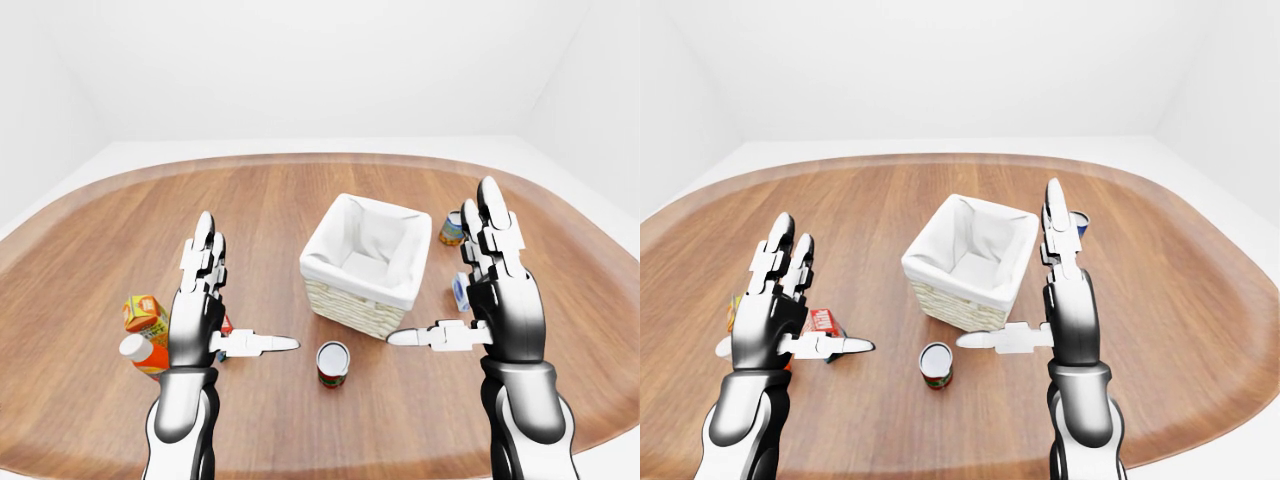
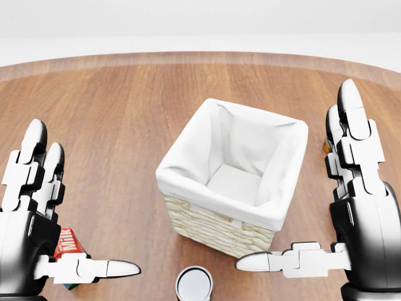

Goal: Pick the milk and place it in the basket.

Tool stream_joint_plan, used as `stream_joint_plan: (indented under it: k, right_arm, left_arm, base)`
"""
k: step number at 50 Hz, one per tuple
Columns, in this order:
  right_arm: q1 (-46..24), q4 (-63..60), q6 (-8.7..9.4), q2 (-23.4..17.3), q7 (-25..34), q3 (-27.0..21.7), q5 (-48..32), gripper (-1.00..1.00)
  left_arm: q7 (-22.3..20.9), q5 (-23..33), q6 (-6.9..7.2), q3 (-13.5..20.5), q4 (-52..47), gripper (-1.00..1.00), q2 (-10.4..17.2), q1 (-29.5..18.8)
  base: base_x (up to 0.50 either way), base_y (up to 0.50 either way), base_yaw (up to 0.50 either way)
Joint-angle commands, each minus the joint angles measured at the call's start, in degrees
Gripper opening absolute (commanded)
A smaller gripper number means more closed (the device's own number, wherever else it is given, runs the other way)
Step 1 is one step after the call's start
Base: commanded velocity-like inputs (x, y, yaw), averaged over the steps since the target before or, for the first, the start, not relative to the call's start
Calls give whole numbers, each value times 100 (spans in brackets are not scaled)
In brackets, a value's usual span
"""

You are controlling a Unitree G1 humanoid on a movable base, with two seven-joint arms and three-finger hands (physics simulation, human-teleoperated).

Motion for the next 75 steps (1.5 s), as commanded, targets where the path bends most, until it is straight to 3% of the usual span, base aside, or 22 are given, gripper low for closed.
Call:
stream_joint_plan:
  k: [1,22,31,41,47,52,54,57,59,60,67,72,75]
  right_arm:
    - [11,-3,0,1,-1,-3,1,100]
    - [94,-92,0,17,-60,6,4,100]
    - [70,-112,0,17,-44,-22,46,100]
    - [68,-131,0,11,-24,-2,74,100]
    - [74,-88,0,15,-24,5,79,100]
    - [77,-50,0,13,-37,26,69,100]
    - [77,-54,0,11,-36,30,69,100]
    - [77,-28,0,12,-40,42,66,100]
    - [76,-35,0,11,-42,44,67,100]
    - [76,-39,0,11,-38,36,82,100]
    - [83,-52,0,9,-33,41,86,100]
    - [83,-54,0,9,-42,45,69,100]
    - [65,-56,0,11,-46,60,55,100]
  left_arm:
    - [-9,-24,0,-2,-12,100,0,10]
    - [-9,-27,0,25,63,100,7,-22]
    - [-254,-211,0,115,-115,100,68,-136]
    - [-535,461,0,211,-91,100,178,-296]
    - [-559,827,0,593,46,100,346,-671]
    - [-759,822,0,762,139,100,396,-802]
    - [-751,922,-47,820,250,100,440,-873]
    - [-703,1210,-289,871,628,100,538,-1013]
    - [-746,1262,-337,926,765,100,602,-1081]
    - [-685,1338,-464,988,879,100,652,-1147]
    - [-823,1233,-477,1243,1151,100,858,-1348]
    - [-839,1378,-943,1362,1691,100,968,-1281]
    - [-911,1322,-1000,1418,1927,100,1006,-1276]
  base:
    - [19,0,0]
    - [17,0,0]
    - [0,0,0]
    - [0,0,0]
    - [0,0,0]
    - [0,0,0]
    - [0,0,0]
    - [0,0,0]
    - [0,0,0]
    - [0,0,0]
    - [0,0,0]
    - [0,0,0]
    - [0,0,0]
